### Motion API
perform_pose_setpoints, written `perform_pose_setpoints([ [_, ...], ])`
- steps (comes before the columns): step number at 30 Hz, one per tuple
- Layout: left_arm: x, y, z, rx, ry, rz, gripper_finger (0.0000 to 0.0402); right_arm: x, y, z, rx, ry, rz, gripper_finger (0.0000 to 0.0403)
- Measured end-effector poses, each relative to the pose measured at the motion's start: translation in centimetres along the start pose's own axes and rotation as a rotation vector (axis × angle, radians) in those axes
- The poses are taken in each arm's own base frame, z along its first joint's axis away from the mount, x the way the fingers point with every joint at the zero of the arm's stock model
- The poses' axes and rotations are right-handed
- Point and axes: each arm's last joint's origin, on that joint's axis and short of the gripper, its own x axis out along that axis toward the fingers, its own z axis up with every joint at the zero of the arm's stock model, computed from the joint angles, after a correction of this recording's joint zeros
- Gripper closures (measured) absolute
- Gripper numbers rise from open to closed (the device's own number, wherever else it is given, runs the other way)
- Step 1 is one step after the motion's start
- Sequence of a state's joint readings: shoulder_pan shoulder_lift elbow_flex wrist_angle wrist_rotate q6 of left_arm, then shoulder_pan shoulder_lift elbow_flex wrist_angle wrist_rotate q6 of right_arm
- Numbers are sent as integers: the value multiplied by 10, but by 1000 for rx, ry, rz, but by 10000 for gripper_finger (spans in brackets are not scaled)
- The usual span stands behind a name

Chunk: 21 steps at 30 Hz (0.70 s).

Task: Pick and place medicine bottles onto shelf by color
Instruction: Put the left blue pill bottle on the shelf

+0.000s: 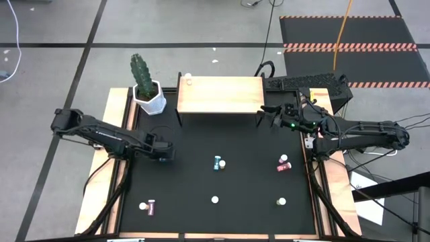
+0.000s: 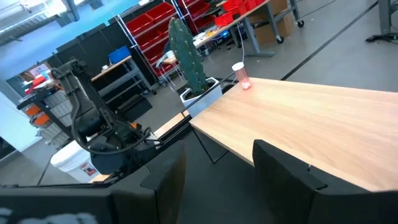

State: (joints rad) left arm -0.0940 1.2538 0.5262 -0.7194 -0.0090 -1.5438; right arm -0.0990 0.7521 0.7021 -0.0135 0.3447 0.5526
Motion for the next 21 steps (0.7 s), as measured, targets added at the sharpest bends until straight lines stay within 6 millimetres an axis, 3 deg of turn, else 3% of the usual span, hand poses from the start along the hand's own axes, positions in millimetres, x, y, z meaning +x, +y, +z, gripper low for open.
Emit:
perform_pose_setpoints([
  [9,4,-3,0,13,-1,5,281,0,0,0,4,0,1,220],
  [21,4,-2,0,14,4,9,292,-1,2,-2,1,13,14,220],
])
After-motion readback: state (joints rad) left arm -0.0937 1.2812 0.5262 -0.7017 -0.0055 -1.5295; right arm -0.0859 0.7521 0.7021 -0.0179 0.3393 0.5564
